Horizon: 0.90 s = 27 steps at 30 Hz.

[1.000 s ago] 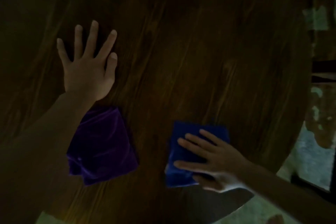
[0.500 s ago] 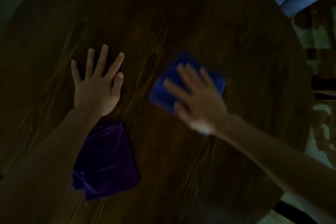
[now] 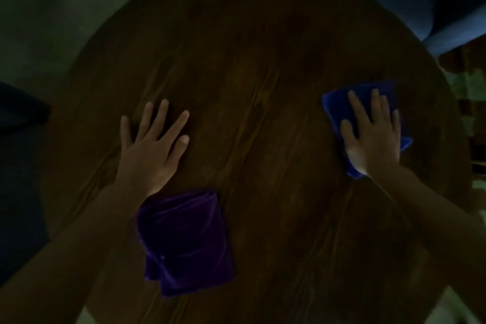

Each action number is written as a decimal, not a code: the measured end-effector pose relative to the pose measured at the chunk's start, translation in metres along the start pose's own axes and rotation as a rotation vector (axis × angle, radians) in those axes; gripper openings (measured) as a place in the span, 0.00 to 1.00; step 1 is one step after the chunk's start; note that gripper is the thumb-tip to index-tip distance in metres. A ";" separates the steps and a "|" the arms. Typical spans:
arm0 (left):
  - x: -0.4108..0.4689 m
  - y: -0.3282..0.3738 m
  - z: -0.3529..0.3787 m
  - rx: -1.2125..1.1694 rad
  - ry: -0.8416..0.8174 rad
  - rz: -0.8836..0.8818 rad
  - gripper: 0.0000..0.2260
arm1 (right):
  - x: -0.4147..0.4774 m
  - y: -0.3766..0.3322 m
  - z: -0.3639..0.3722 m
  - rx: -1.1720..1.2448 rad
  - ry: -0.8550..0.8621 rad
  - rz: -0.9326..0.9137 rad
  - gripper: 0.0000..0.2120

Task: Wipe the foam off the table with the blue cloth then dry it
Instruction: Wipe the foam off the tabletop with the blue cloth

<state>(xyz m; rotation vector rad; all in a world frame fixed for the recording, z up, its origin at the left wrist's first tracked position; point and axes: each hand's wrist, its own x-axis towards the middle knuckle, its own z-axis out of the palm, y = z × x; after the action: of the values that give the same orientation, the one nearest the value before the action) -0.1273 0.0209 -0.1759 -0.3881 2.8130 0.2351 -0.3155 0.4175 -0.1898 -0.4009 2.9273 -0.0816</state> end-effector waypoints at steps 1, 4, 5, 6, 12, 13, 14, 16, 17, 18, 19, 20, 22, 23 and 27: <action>-0.009 -0.011 0.001 -0.023 -0.006 -0.041 0.28 | 0.011 -0.020 0.002 0.037 0.006 0.158 0.31; -0.035 -0.045 0.005 -0.051 -0.023 -0.114 0.28 | 0.024 -0.086 0.003 0.117 -0.005 0.324 0.32; -0.043 -0.055 0.006 -0.059 -0.023 -0.133 0.28 | 0.023 -0.106 0.005 0.112 -0.003 0.289 0.32; -0.051 -0.064 0.007 -0.074 -0.018 -0.157 0.28 | 0.022 -0.128 0.006 0.100 -0.002 0.233 0.31; -0.090 -0.096 0.017 -0.093 -0.005 -0.277 0.27 | -0.002 -0.249 0.022 0.050 -0.016 -0.033 0.32; -0.096 -0.097 0.020 -0.091 0.001 -0.291 0.27 | -0.009 -0.265 0.025 0.045 -0.025 -0.072 0.32; -0.102 -0.097 0.022 -0.092 0.008 -0.307 0.27 | -0.016 -0.280 0.027 0.040 -0.030 -0.109 0.32; -0.114 -0.095 0.029 -0.108 0.028 -0.333 0.26 | -0.034 -0.308 0.032 0.050 -0.033 -0.160 0.32; -0.119 -0.093 0.032 -0.120 0.037 -0.340 0.26 | -0.042 -0.321 0.034 0.062 -0.031 -0.164 0.32; -0.123 -0.091 0.035 -0.131 0.043 -0.347 0.27 | -0.049 -0.333 0.035 0.078 -0.030 -0.153 0.32; -0.125 -0.089 0.037 -0.140 0.045 -0.355 0.27 | -0.055 -0.345 0.037 0.095 -0.032 -0.137 0.32; -0.128 -0.087 0.040 -0.144 0.044 -0.363 0.28 | -0.060 -0.355 0.039 0.109 -0.039 -0.127 0.32; -0.132 -0.084 0.043 -0.141 0.046 -0.376 0.28 | -0.066 -0.368 0.041 0.118 -0.057 -0.143 0.32; -0.134 -0.082 0.044 -0.139 0.050 -0.375 0.28 | -0.068 -0.370 0.042 0.117 -0.066 -0.159 0.32; -0.140 -0.075 0.047 -0.131 0.072 -0.356 0.28 | -0.073 -0.359 0.037 0.133 -0.078 -0.235 0.33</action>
<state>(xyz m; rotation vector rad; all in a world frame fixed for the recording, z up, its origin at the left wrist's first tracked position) 0.0352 -0.0080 -0.1865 -0.9302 2.7410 0.3318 -0.1454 0.0911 -0.1851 -0.7075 2.7661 -0.2844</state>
